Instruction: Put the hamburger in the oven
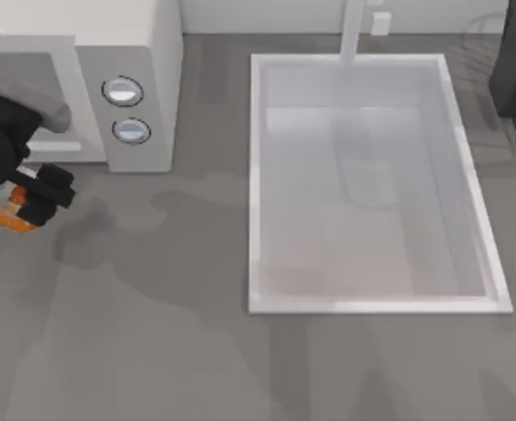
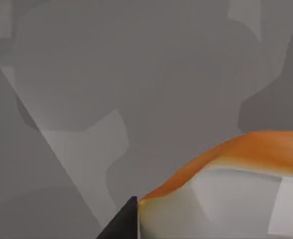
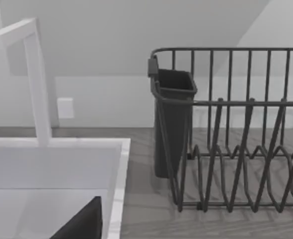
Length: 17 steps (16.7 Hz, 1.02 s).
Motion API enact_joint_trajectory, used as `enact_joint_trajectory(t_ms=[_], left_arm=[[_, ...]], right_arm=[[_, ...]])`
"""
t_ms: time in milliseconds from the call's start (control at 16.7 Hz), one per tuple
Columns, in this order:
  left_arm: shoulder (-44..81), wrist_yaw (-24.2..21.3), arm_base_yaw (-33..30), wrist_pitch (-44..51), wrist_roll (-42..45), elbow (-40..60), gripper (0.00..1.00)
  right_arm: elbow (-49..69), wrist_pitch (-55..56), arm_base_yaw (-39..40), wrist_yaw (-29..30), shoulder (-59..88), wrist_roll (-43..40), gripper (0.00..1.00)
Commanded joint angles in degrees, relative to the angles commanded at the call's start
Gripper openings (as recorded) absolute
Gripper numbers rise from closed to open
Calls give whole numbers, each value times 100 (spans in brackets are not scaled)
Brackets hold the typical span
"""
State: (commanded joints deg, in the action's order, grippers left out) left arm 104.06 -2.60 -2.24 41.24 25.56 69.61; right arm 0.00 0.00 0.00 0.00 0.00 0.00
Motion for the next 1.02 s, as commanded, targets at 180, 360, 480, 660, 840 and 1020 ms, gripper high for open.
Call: enact_joint_trajectory(t_ms=[180,360,480,660,840,1020], left_arm=[[461,-114,166,-1748,-383,-159,0],[909,-238,350,-3718,-820,-384,0],[1173,-320,475,-5022,-1122,-564,0],[1501,-433,650,-6751,-1554,-853,0],[1748,-524,792,-7989,-1915,-1120,0],[1904,-581,880,-8675,-2142,-1301,0]], right_arm=[[0,0,0,0,0,0,100],[0,0,0,0,0,0,100],[0,0,0,0,0,0,100],[0,0,0,0,0,0,100],[0,0,0,0,0,0,100],[0,0,0,0,0,0,100]])
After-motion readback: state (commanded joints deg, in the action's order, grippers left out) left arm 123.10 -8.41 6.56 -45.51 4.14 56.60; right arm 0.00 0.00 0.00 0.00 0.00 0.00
